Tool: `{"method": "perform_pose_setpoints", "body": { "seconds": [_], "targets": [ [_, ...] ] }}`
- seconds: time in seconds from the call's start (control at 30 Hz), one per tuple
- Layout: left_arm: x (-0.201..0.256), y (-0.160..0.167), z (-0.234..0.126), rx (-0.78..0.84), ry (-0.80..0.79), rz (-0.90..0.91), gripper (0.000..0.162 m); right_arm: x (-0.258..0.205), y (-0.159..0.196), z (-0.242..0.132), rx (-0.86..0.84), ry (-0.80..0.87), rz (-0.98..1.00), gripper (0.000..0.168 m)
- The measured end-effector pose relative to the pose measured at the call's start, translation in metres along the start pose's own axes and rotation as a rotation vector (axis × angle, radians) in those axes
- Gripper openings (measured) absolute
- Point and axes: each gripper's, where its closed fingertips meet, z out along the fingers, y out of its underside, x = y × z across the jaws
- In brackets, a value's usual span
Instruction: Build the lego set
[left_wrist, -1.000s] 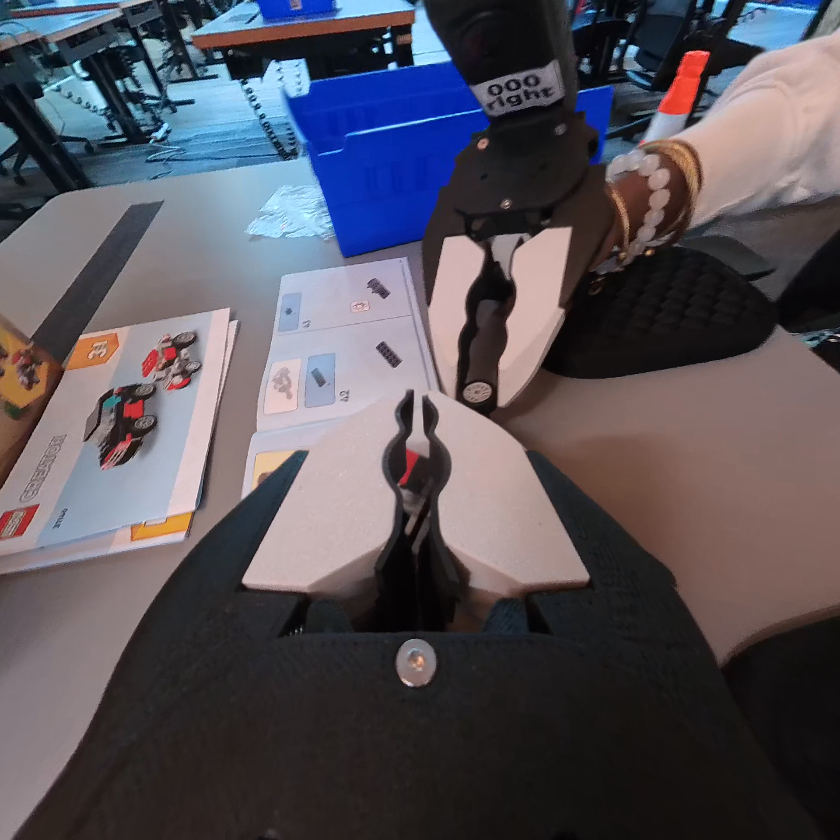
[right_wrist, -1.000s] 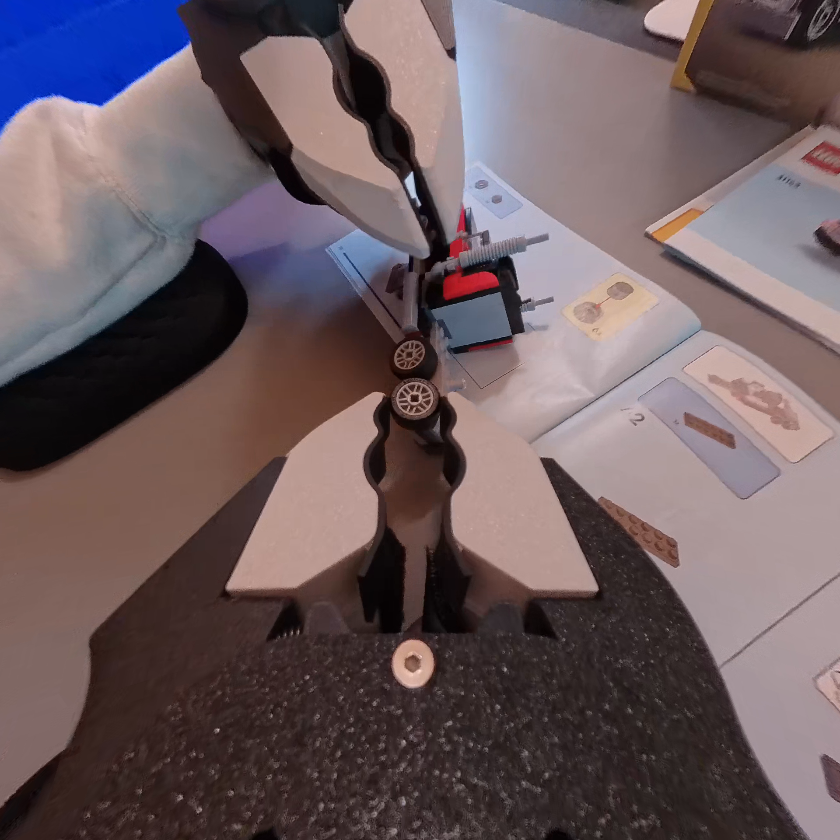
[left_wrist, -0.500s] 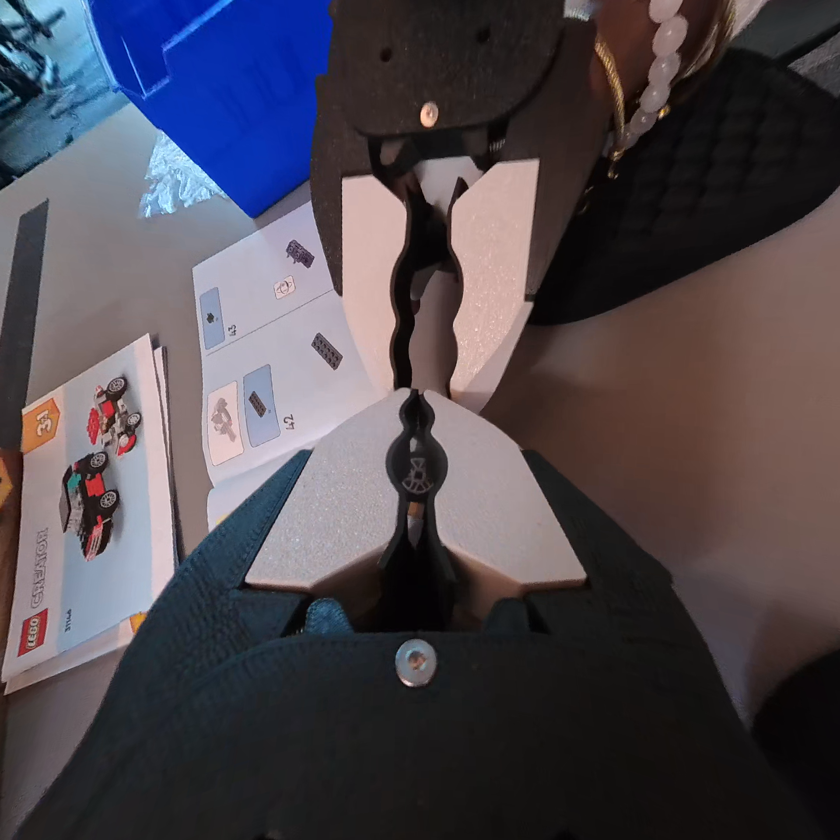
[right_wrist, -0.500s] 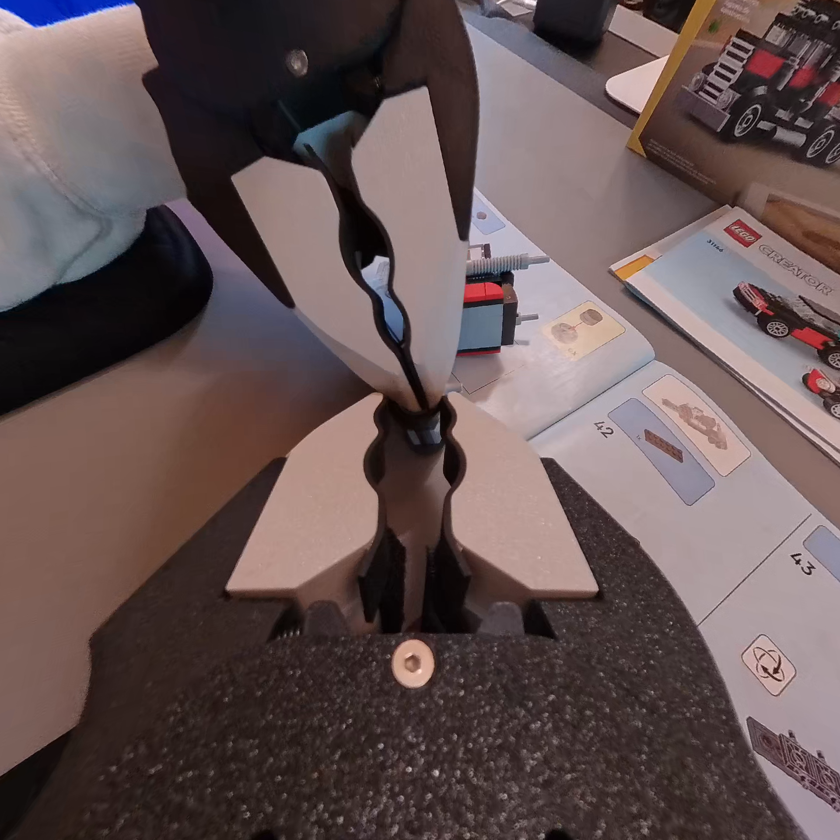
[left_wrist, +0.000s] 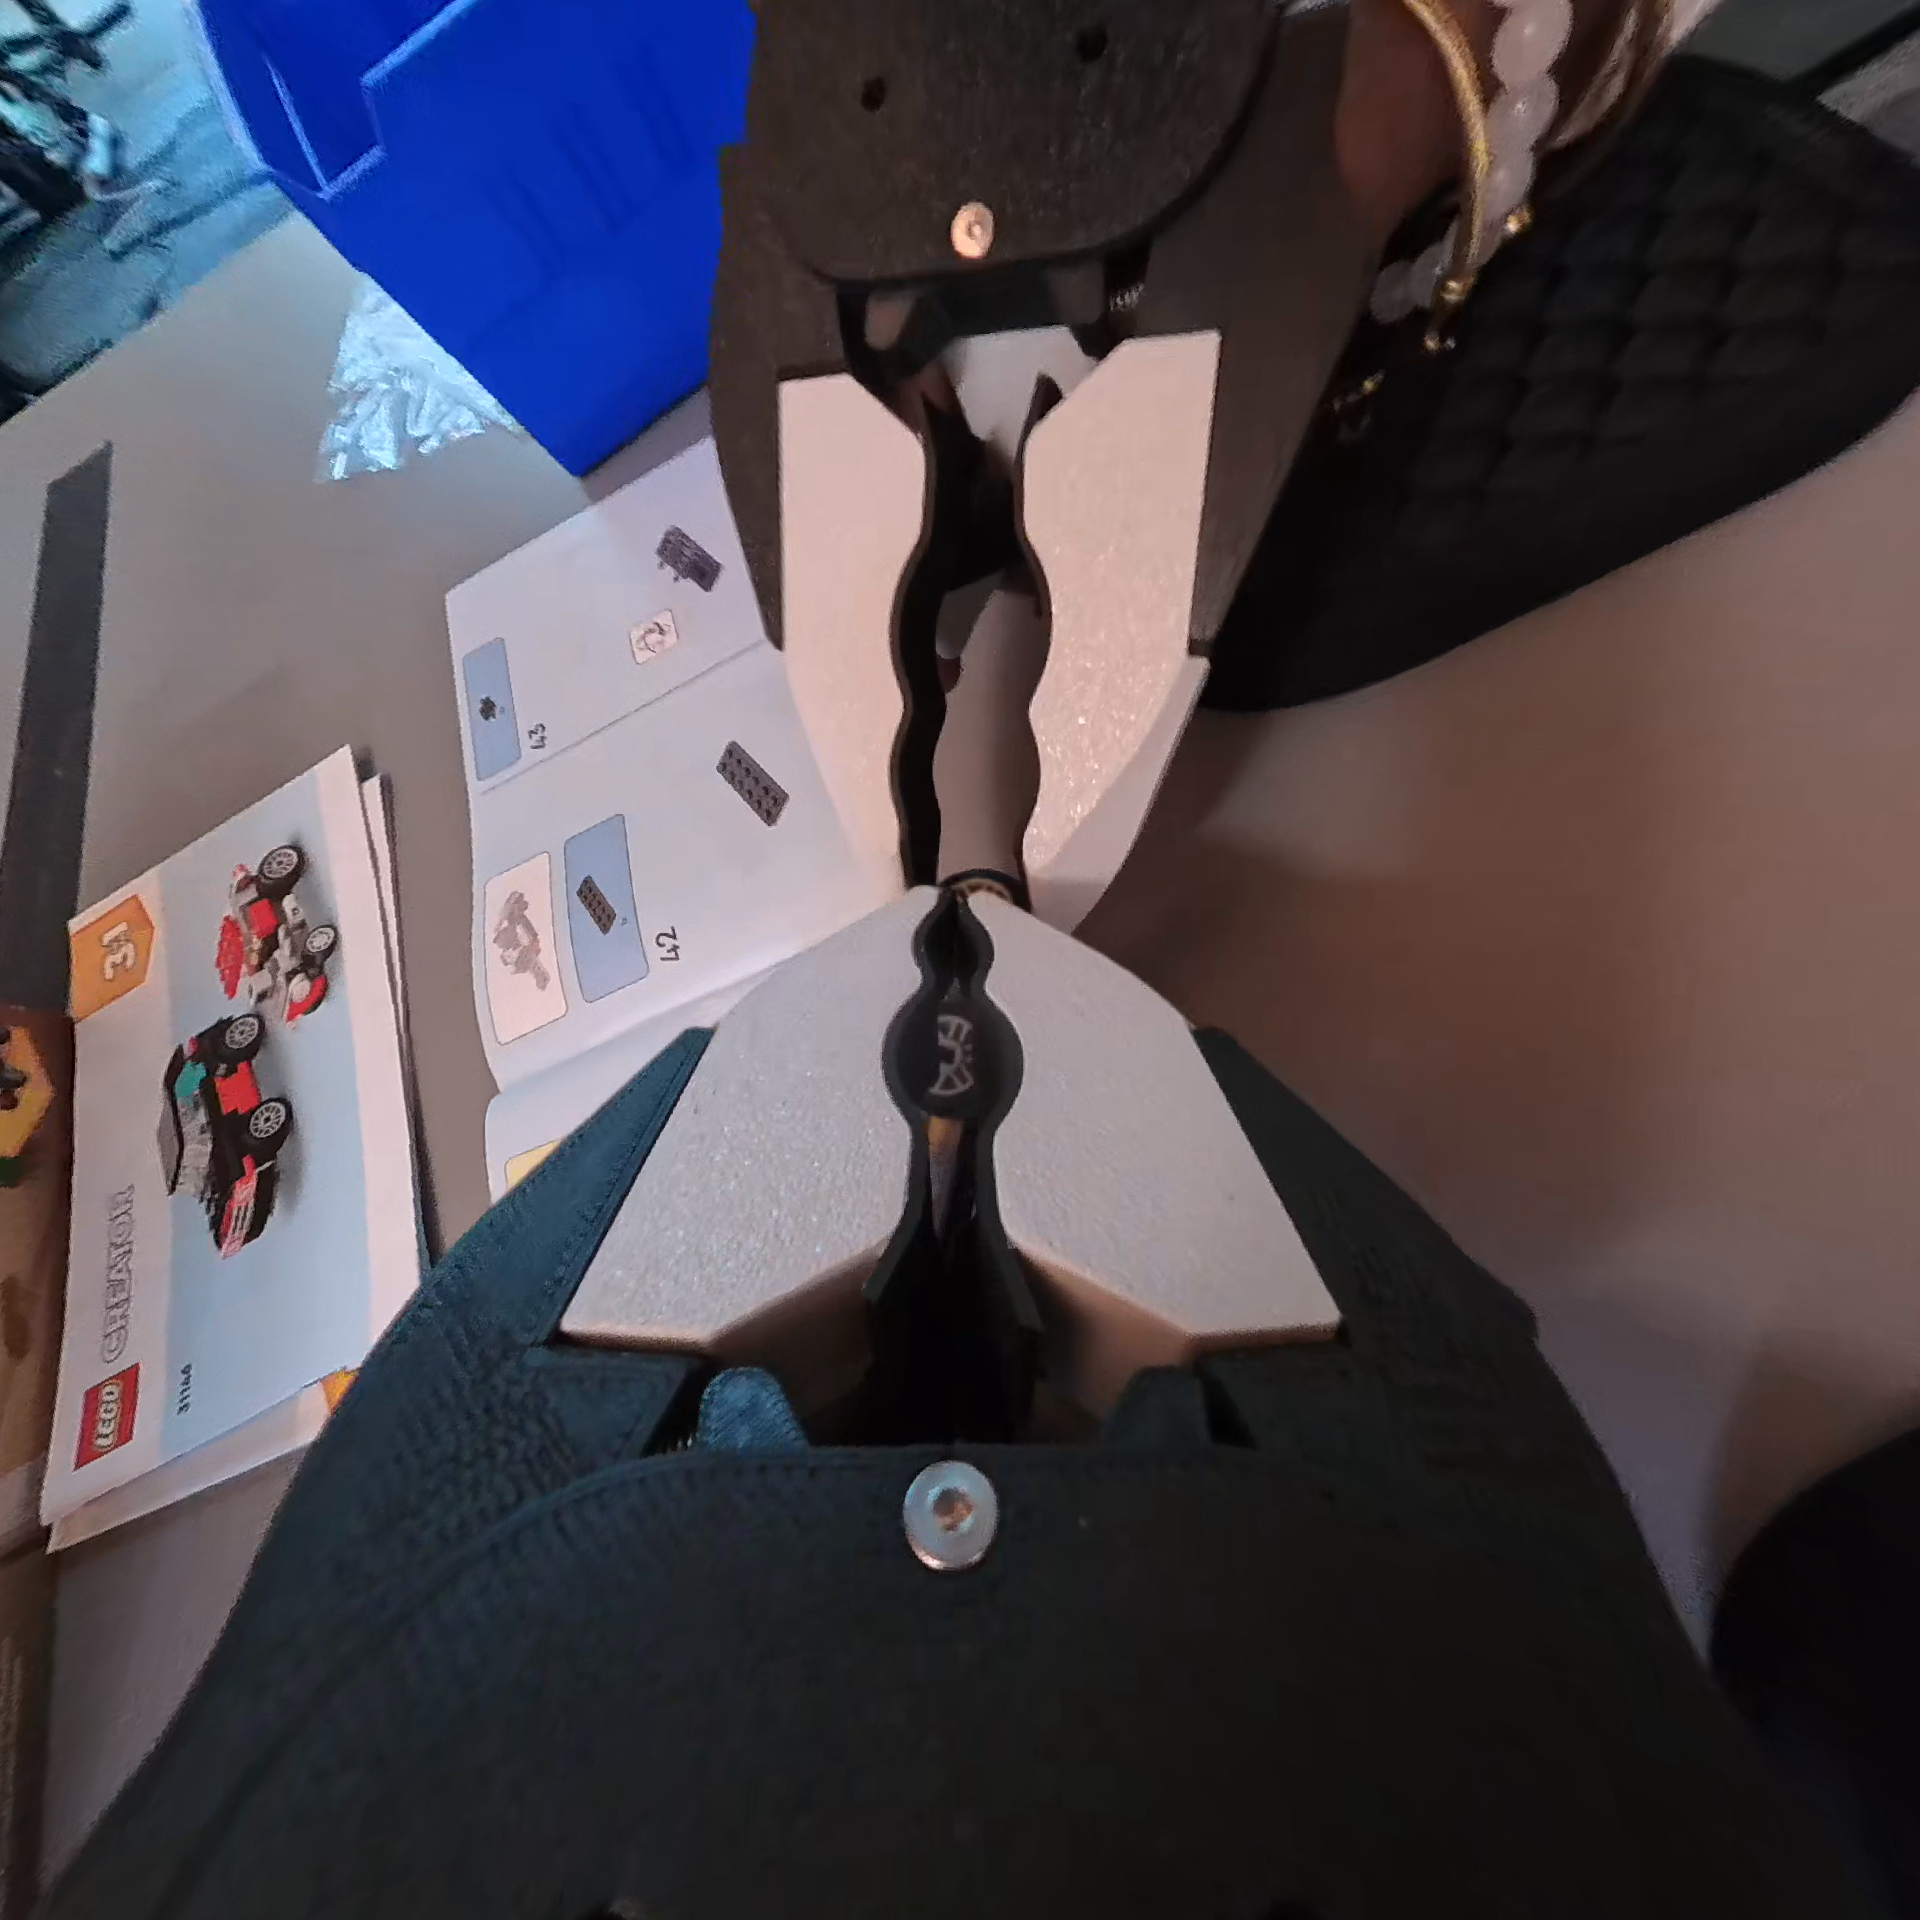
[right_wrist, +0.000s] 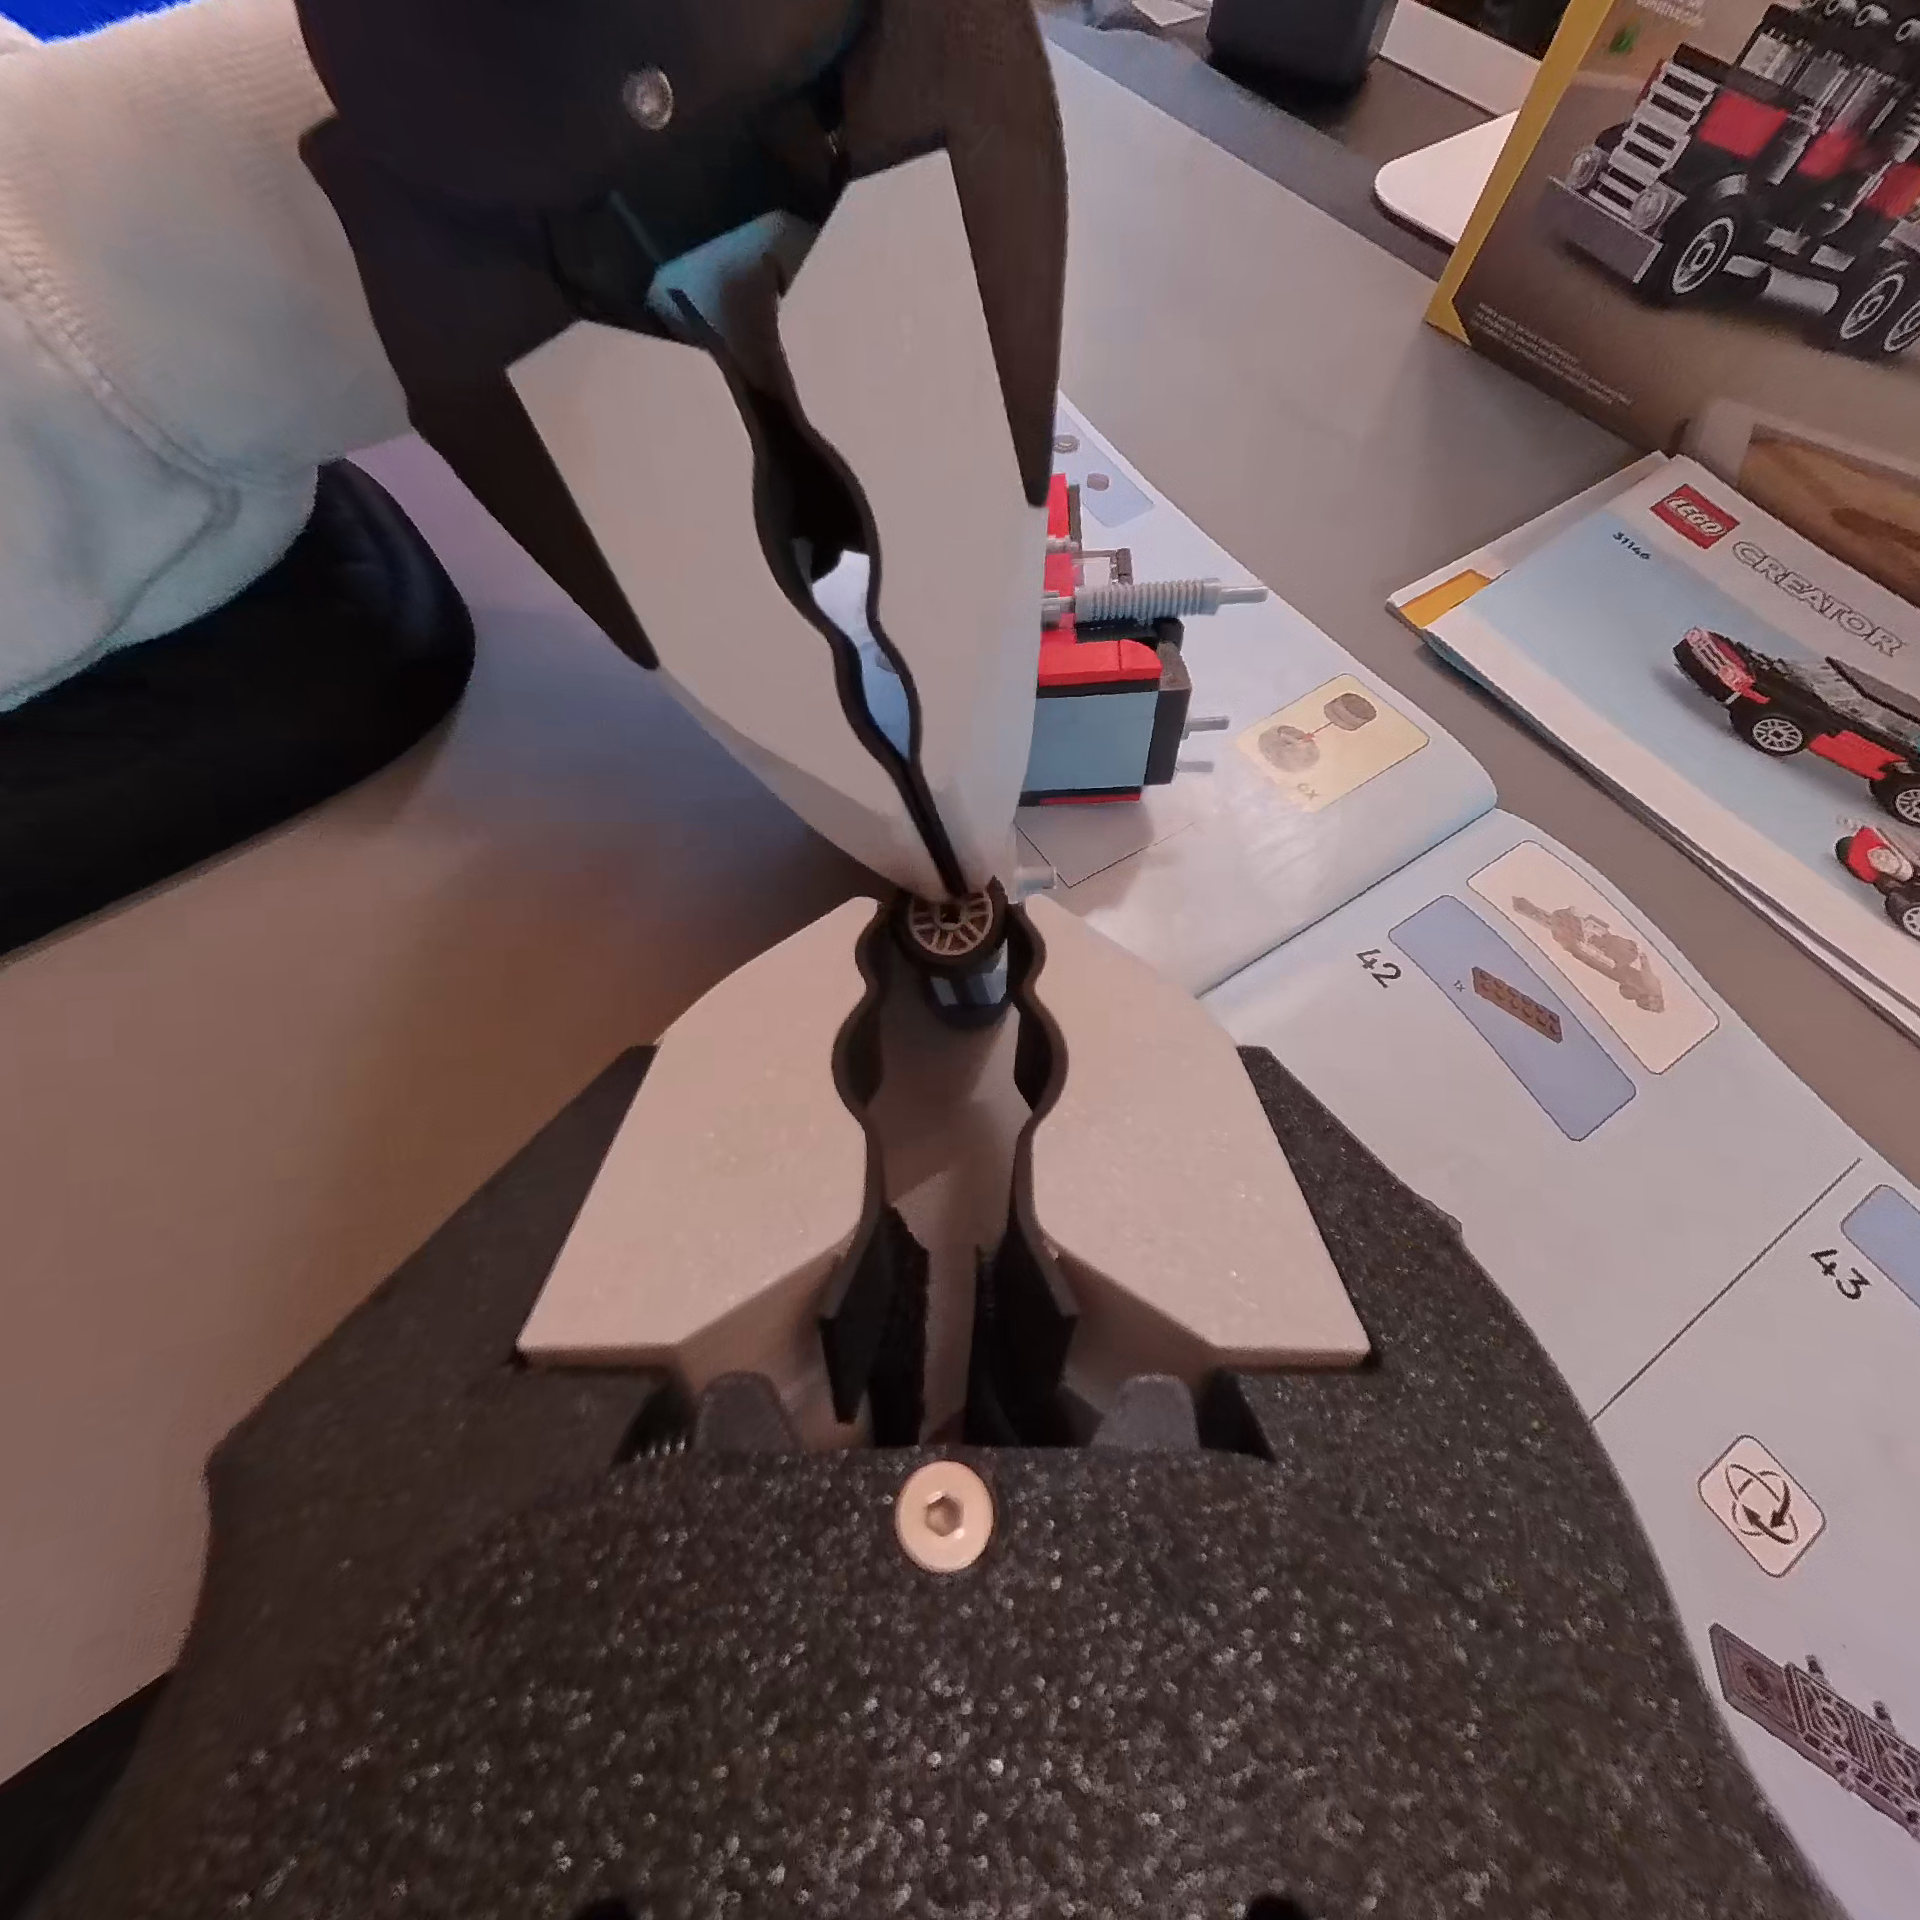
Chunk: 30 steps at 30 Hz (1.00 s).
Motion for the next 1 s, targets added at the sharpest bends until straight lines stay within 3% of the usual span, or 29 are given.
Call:
{"method": "perform_pose_setpoints", "body": {
  "seconds": [0.8,1.0],
  "targets": [
    [-0.003,0.016,-0.007,0.028,0.021,-0.155,0.000,0.004,-0.003,0.009,-0.071,-0.038,0.015,0.021],
    [-0.005,0.014,-0.005,-0.006,-0.008,-0.118,0.000,0.006,-0.002,0.008,-0.051,-0.072,0.060,0.021]
  ]
}}
